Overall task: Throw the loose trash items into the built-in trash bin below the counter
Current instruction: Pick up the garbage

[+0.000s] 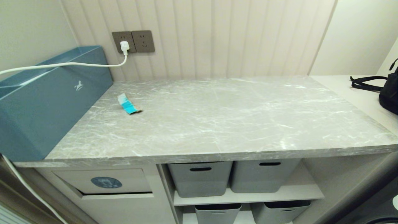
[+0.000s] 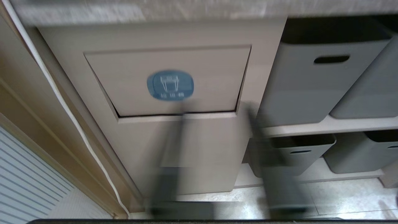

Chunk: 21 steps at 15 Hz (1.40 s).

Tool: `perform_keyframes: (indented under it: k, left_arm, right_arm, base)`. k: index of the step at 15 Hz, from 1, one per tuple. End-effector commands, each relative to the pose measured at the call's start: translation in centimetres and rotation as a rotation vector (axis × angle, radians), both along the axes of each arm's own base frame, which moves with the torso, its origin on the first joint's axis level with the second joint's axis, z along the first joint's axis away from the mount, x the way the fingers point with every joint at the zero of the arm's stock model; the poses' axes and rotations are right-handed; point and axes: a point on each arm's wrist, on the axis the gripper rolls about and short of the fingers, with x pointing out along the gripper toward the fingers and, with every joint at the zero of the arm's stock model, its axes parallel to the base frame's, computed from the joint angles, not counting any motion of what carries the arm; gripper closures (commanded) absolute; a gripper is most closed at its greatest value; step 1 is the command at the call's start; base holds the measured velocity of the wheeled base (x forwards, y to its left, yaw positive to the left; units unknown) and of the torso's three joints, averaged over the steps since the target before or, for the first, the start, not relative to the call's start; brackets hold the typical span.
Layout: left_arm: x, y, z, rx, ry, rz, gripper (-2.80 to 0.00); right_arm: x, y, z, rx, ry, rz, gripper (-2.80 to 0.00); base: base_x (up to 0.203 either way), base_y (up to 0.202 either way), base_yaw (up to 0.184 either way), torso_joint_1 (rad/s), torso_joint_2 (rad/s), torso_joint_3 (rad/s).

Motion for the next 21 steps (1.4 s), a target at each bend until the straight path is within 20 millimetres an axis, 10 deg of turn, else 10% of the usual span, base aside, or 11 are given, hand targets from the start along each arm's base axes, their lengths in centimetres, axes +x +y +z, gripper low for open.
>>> perform_keyframes:
  k: [1, 7, 11, 17, 18, 21]
  left_arm:
    - [0.0, 0.0, 0.0, 0.000, 0.002, 0.000, 0.00]
    - [0.0, 0.0, 0.2, 0.006, -0.004, -0.009, 0.00]
    - [-0.1, -0.1, 5.7, 0.004, -0.024, -0.049, 0.00]
    - [10.7, -0.3, 13.8, -0.064, 0.325, -0.099, 0.00]
    - [13.2, -0.4, 14.4, -0.074, 0.379, -0.102, -2.80]
    - [20.1, -0.6, 14.3, -0.099, 0.526, -0.129, -2.80]
  right_arm:
    - [0.0, 0.0, 0.0, -0.001, 0.003, 0.000, 0.00]
    - [0.0, 0.0, 0.0, 0.001, 0.003, 0.000, 0.00]
    - [0.0, 0.0, 0.0, -0.001, 0.003, 0.000, 0.00]
    - [0.0, 0.0, 0.0, 0.021, 0.002, -0.006, 0.00]
    - [0.0, 0.0, 0.0, 0.021, 0.002, -0.006, 0.00]
    - [0.0, 0.0, 0.0, 0.023, 0.002, -0.006, 0.00]
  base:
    - [0.000, 0.000, 0.000, 0.240, -0.52, -0.287]
    - [0.000, 0.000, 0.000, 0.261, -0.55, -0.299]
    - [0.000, 0.000, 0.000, 0.283, -0.61, -0.321]
    - [0.000, 0.000, 0.000, 0.088, -0.18, -0.087]
    - [0.000, 0.000, 0.000, 0.000, 0.00, 0.000]
    - [0.000, 0.000, 0.000, 0.000, 0.00, 0.000]
